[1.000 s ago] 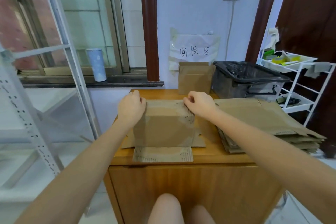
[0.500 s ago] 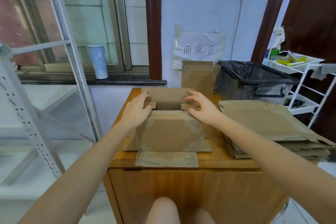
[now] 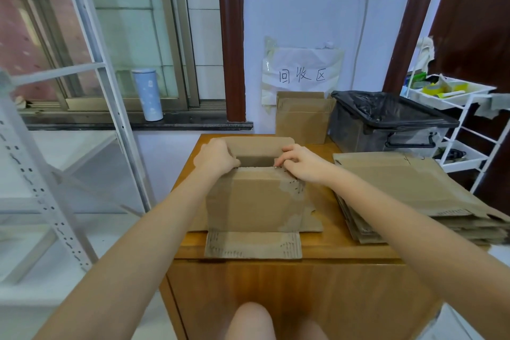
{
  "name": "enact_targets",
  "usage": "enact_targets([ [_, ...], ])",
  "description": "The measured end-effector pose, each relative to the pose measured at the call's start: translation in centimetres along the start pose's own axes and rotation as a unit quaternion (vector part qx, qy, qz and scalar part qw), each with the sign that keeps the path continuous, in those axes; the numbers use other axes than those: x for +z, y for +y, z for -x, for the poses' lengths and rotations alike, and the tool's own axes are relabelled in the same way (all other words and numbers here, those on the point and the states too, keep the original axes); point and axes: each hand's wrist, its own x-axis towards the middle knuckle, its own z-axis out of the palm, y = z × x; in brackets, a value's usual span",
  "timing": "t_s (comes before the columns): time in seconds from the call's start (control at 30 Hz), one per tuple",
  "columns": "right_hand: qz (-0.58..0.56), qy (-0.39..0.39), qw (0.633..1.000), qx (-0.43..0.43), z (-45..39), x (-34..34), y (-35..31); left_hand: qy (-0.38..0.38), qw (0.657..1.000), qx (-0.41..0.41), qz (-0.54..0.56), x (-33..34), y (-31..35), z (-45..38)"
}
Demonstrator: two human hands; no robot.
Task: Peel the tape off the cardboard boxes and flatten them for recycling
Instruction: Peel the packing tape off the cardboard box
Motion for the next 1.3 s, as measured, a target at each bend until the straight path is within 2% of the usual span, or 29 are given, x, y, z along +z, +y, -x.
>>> enact_targets([
  [0.17, -0.04, 0.011, 0.999, -0.011, 1.3, -0.6, 0.2, -0.006, 0.999, -0.02, -0.038, -0.9, 1.3, -0.3],
  [0.33, -0.107, 0.057, 0.993, 0.01, 1.5, -0.7, -0.1, -0.026, 1.0, -0.011, -0.007, -1.4, 1.2, -1.1],
  [0.43, -0.16, 0.118, 0.978, 0.067, 0.6, -0.8, -0.2, -0.023, 1.0, -0.006, 0.016, -1.7, 0.7, -1.4],
  [0.53, -0.152, 0.15, 0.964, 0.159, -1.1, -0.9, -0.2, -0.025, 0.999, -0.005, 0.024, -1.9, 0.4, -1.5],
  [0.63, -0.154, 0.055, 0.96, 0.229, -1.5, -1.6, -1.5, -0.032, 0.999, 0.003, 0.016, -2.0, 0.5, -1.6],
  [0.73, -0.128, -0.041, 0.961, 0.243, -1.1, -2.3, -2.6, -0.044, 0.999, 0.016, 0.005, -2.0, 0.6, -1.6],
  [0.97, -0.105, -0.079, 0.963, 0.234, -1.4, -3.2, -3.1, -0.067, 0.997, 0.008, 0.034, -2.3, 0.7, -1.9],
  [1.17, -0.176, -0.08, 0.955, 0.225, -1.3, -4.1, -2.5, -0.111, 0.993, -0.006, 0.037, -3.5, 1.1, -2.3],
  [1.3, -0.225, -0.082, 0.942, 0.233, -1.6, -4.1, -1.1, -0.126, 0.987, -0.042, 0.089, -4.4, 0.9, -2.3],
])
